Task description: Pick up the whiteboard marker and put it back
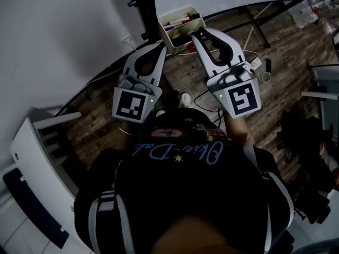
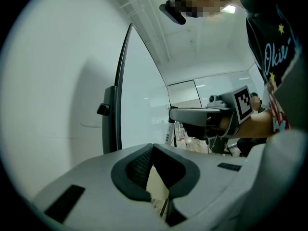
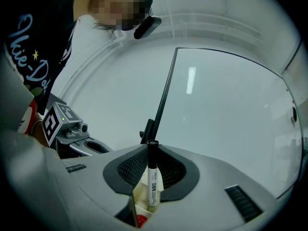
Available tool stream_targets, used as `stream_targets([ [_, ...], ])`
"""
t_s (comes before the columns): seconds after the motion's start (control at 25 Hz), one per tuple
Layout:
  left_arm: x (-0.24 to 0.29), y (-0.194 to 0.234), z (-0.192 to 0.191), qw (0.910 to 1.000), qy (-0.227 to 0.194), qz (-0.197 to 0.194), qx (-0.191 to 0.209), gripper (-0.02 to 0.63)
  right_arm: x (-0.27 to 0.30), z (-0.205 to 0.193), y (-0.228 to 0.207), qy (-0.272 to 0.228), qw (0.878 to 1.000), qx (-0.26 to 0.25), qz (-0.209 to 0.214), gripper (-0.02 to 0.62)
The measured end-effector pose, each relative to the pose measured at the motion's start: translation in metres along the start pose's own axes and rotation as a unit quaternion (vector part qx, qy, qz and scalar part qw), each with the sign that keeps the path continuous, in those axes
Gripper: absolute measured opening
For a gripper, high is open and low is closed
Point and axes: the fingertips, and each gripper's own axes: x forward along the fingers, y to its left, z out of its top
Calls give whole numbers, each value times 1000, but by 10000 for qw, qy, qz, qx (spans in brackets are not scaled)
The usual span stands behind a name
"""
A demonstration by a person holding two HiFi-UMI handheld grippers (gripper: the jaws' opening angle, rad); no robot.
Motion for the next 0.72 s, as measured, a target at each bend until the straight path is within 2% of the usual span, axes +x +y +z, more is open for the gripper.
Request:
stream_targets([
  [0.72,-1,-4,-1,10000,10,-29,3,-3,-2,4,2,-8,10000,59,29,72],
])
